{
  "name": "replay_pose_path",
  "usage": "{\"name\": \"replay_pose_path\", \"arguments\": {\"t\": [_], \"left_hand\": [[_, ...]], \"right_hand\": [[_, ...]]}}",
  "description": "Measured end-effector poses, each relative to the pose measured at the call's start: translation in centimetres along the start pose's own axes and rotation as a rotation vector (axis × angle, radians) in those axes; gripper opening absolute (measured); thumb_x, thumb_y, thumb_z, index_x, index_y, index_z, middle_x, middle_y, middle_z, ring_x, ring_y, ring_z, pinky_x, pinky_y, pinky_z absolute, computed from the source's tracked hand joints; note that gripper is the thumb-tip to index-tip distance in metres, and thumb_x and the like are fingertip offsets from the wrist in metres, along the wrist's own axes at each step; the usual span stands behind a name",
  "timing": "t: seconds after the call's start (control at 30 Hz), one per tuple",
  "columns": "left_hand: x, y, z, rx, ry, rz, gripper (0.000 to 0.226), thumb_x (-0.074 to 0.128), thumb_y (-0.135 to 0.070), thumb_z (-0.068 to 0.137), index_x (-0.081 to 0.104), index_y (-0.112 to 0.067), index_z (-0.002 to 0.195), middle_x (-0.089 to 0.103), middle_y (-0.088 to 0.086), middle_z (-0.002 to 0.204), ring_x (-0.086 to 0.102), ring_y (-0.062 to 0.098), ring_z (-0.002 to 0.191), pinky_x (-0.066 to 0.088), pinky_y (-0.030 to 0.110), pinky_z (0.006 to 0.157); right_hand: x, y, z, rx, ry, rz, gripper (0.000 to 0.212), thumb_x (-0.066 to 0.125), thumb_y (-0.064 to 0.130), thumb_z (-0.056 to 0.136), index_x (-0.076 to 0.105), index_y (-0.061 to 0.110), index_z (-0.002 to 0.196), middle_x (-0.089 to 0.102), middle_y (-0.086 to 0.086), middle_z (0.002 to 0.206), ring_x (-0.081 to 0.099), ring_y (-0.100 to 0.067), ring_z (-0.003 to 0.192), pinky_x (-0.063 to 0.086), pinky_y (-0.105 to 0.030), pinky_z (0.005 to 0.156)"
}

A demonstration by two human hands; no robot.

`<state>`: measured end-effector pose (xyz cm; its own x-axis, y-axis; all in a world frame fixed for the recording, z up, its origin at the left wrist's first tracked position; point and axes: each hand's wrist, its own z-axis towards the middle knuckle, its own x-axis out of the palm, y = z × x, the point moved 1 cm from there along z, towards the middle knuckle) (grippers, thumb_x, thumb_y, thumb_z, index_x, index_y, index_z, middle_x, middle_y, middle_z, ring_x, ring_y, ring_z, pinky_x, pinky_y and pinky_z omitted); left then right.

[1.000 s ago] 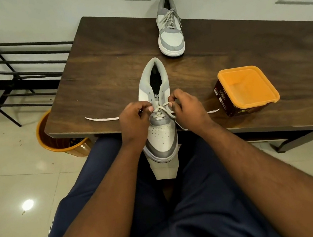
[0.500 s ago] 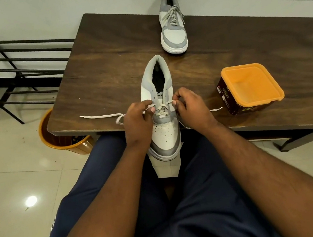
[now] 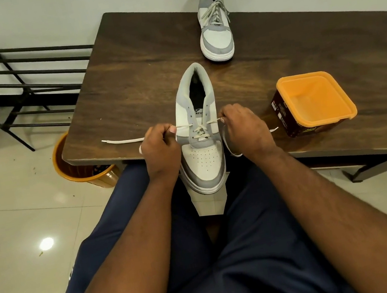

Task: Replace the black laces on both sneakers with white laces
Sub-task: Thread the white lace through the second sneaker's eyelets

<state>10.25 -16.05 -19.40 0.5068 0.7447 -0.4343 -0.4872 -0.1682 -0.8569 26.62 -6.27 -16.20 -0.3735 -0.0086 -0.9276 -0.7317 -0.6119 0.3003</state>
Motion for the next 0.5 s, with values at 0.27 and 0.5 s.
{"name": "replay_pose_path", "arguments": {"t": [0.27,0.5], "left_hand": [[-1.6,-0.5,0.2,-0.158,0.1,0.119,0.017,0.065,-0.027,0.092,0.074,-0.012,0.091,0.07,0.002,0.089,0.062,0.016,0.082,0.052,0.031,0.073],[-3.8,-8.1,1.4,-0.458,0.54,-0.259,0.022,0.066,-0.012,0.091,0.062,-0.019,0.112,0.074,0.01,0.079,0.049,0.007,0.04,0.038,0.02,0.041]], "right_hand": [[-0.5,-0.5,0.1,-0.002,0.032,-0.098,0.011,0.046,0.02,0.099,0.054,0.016,0.107,0.053,-0.002,0.104,0.051,-0.016,0.087,0.039,-0.027,0.065],[-1.5,3.2,-1.8,0.321,-0.099,0.82,0.015,0.06,0.017,0.094,0.059,0.014,0.108,0.063,-0.003,0.102,0.058,-0.01,0.077,0.049,-0.026,0.064]]}}
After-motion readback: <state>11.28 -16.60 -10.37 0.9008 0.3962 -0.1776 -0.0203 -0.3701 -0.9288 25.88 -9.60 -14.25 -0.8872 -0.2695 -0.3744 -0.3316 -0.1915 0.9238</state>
